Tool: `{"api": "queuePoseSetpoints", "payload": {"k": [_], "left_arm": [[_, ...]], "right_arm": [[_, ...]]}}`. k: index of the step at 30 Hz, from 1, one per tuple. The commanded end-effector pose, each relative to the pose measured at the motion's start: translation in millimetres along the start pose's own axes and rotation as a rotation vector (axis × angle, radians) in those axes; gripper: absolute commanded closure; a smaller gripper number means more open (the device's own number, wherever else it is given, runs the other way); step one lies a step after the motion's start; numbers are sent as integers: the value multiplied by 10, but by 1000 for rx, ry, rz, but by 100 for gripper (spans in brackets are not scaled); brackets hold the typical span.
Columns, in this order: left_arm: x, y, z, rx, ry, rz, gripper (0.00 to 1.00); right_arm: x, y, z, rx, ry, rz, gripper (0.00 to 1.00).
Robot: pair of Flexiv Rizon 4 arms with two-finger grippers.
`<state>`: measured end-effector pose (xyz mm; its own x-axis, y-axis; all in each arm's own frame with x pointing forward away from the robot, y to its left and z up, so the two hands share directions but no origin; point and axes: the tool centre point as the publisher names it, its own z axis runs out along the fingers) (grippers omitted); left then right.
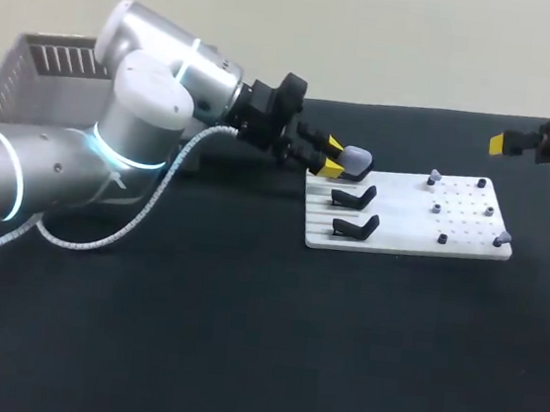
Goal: Pick up each earbud case from the left stands, insert the matching earbuds, close the lid, and place the case in the box.
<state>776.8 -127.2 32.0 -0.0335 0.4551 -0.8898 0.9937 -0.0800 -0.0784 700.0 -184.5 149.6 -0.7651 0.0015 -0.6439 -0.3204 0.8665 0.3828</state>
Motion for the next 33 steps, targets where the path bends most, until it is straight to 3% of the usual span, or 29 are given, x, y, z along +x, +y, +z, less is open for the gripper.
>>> {"api": "queuePoseSetpoints", "payload": {"k": [1, 33], "left_arm": [[-2, 56, 29, 8, 6, 1, 51], [38, 194, 165, 11, -1, 14, 57]], "right_arm": [[2, 1, -5, 1, 0, -1, 0], [2, 1, -5, 1, 0, -1, 0]]}}
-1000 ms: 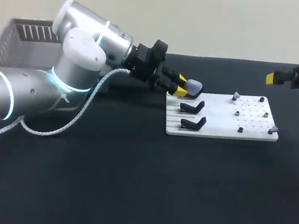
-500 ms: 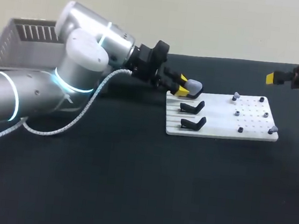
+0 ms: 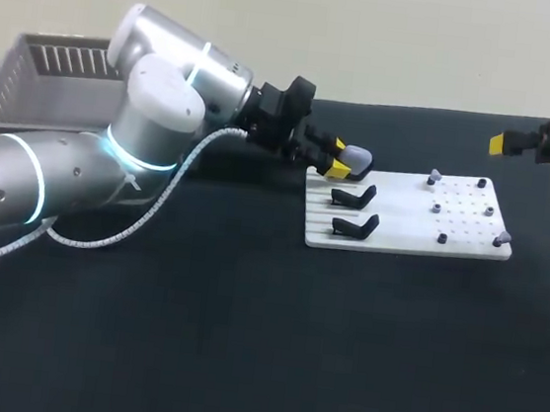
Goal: Pick up each earbud case from the left stands, insert the matching earbuds, close the lid, and place the case in the box.
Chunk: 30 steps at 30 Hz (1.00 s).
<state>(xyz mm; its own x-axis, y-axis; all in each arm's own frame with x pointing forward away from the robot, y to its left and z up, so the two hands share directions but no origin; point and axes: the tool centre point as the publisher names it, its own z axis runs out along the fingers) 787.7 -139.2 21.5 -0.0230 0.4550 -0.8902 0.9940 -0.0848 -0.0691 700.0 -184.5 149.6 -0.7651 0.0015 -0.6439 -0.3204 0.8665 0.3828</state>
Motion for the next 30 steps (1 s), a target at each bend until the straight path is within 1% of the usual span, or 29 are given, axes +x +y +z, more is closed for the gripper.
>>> {"api": "queuePoseSetpoints", "payload": {"k": [1, 11, 14, 19, 26, 30], "left_arm": [[1, 72, 29, 12, -2, 4, 57], [-33, 80, 56, 24, -10, 19, 56], [-49, 69, 52, 23, -10, 24, 53], [-50, 56, 39, 14, -6, 24, 51], [-71, 29, 30, 6, -7, 31, 52], [-69, 16, 33, 3, -5, 32, 57]], "right_arm": [[2, 1, -5, 1, 0, -1, 0], [2, 1, -5, 1, 0, -1, 0], [2, 1, -5, 1, 0, -1, 0], [2, 1, -5, 1, 0, -1, 0], [2, 1, -5, 1, 0, -1, 0], [2, 1, -5, 1, 0, -1, 0]]}}
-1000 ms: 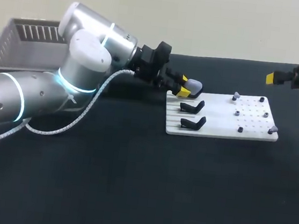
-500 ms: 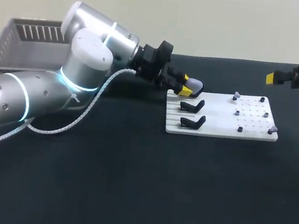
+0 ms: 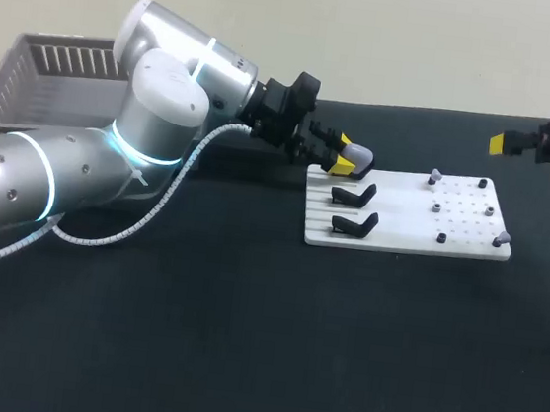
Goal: Pick up each earbud case from the left stands, insert the matching earbuds, close the lid, and place the case in the box.
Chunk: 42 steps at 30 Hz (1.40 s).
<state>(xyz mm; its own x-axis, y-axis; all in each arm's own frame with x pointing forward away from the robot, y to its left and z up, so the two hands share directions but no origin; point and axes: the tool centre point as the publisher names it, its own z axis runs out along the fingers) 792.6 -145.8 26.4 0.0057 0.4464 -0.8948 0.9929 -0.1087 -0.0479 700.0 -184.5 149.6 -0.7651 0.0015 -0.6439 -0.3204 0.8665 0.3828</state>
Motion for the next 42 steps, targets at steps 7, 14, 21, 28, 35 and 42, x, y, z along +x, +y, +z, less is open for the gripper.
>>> {"api": "queuePoseSetpoints", "payload": {"k": [7, 14, 21, 28, 35, 42], "left_arm": [[24, -52, 17, -11, 5, -4, 91], [-31, -135, -18, -18, -13, 16, 100], [-79, -218, -94, -43, -75, 37, 100], [-328, -337, -187, -63, -154, 83, 100], [-576, -509, -302, -104, -208, 125, 100], [-732, -662, -270, -118, -257, 120, 100]], "right_arm": [[2, 1, -5, 1, 0, -1, 0], [2, 1, -5, 1, 0, -1, 0], [2, 1, -5, 1, 0, -1, 0], [2, 1, -5, 1, 0, -1, 0], [2, 1, -5, 1, 0, -1, 0], [2, 1, -5, 1, 0, -1, 0]]}}
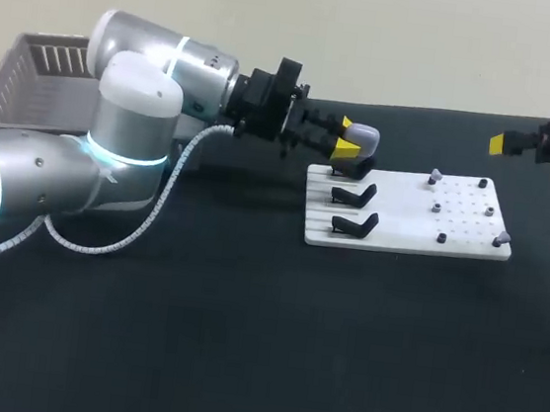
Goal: Pick up each earbud case from the left stands, insert the matching earbuds, close the lid, and place the case in the box.
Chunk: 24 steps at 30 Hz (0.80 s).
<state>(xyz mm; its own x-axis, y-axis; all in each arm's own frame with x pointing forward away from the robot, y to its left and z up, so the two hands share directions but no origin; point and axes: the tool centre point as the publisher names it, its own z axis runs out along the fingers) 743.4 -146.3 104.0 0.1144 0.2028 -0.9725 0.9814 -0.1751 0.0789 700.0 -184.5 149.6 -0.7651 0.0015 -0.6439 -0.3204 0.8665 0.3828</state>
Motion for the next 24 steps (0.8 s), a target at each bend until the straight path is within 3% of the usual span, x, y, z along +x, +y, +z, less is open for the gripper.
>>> {"api": "queuePoseSetpoints", "payload": {"k": [1, 12, 24], "left_arm": [[-62, -147, 38, -143, -16, -11, 100], [-145, -355, 119, -155, -114, -49, 100], [-217, -465, 111, -142, -115, -41, 100]], "right_arm": [[2, 1, -5, 1, 0, -1, 0], [2, 1, -5, 1, 0, -1, 0], [2, 1, -5, 1, 0, -1, 0]]}}
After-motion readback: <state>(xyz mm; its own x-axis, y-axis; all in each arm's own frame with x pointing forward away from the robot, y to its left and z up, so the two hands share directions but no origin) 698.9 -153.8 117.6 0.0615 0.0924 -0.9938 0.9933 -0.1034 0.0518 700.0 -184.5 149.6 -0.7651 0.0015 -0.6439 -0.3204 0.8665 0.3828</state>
